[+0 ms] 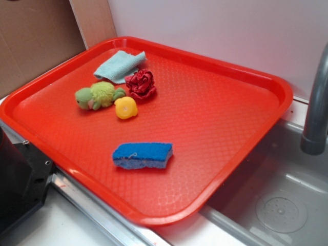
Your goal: Grab the blue cloth.
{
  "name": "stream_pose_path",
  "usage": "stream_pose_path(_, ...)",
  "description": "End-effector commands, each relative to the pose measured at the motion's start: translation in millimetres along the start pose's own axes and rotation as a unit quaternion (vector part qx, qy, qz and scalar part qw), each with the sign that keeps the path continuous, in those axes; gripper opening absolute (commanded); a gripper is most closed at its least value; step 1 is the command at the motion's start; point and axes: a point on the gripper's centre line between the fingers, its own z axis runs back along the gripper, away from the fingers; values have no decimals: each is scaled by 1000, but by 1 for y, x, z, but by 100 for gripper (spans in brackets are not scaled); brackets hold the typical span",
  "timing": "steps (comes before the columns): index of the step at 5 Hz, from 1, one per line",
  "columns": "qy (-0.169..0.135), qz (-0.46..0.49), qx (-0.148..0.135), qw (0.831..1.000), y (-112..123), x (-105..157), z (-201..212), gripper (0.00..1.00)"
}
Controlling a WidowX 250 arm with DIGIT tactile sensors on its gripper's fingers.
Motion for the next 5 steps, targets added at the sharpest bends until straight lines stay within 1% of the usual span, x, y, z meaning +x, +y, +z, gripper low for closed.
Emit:
stream_pose_path(1,0,0,0,1000,0,0,0,100)
stream_pose_path(2,-5,64,-10,998,13,12,-5,100)
stream_pose_path(3,-25,143,-8,989,27,21,-15,100)
stream_pose_path(4,-49,236,0,971,49,39,-35,100)
stream_pose_path(5,-94,288,13,953,70,66,-57,100)
